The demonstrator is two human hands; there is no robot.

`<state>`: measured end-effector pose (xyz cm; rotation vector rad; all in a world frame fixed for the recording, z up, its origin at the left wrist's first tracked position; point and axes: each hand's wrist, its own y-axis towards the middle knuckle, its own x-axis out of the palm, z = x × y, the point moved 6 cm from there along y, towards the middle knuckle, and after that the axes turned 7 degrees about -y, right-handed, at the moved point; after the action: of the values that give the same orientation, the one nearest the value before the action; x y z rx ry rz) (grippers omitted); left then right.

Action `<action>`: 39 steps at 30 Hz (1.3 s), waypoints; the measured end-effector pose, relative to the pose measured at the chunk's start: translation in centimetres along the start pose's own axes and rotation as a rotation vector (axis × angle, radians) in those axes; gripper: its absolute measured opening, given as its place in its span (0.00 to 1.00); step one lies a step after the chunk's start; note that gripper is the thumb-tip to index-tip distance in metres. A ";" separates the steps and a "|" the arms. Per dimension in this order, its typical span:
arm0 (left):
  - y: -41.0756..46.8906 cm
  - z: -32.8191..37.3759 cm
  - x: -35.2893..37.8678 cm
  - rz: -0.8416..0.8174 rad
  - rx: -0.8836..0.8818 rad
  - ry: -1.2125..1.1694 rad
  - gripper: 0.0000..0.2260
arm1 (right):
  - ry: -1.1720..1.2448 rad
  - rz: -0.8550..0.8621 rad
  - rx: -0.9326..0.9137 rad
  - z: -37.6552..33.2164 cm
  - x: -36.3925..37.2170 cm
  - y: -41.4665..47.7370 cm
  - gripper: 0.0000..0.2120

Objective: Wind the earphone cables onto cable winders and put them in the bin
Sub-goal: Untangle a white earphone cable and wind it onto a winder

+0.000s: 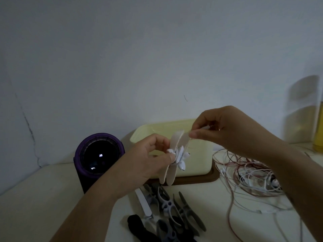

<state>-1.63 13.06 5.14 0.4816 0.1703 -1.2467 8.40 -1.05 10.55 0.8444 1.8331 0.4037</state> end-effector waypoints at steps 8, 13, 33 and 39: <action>-0.2 0.3 0.8 -0.117 0.015 -0.137 0.09 | 0.242 -0.176 0.045 1.5 0.8 0.1 0.12; -0.5 0.3 1.8 -0.196 0.010 -0.204 0.13 | 0.361 -0.311 0.076 1.7 1.3 -0.4 0.10; 0.1 0.8 0.4 0.074 0.058 0.001 0.23 | 0.275 -0.181 0.141 0.2 3.8 -0.3 0.03; 0.2 1.1 -0.3 0.168 0.126 -0.011 0.20 | 0.263 -0.193 0.079 -0.1 3.3 -0.2 0.05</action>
<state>-1.67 12.94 6.26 0.5861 0.0408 -1.0992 7.54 1.20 8.26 0.6830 2.1658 0.3331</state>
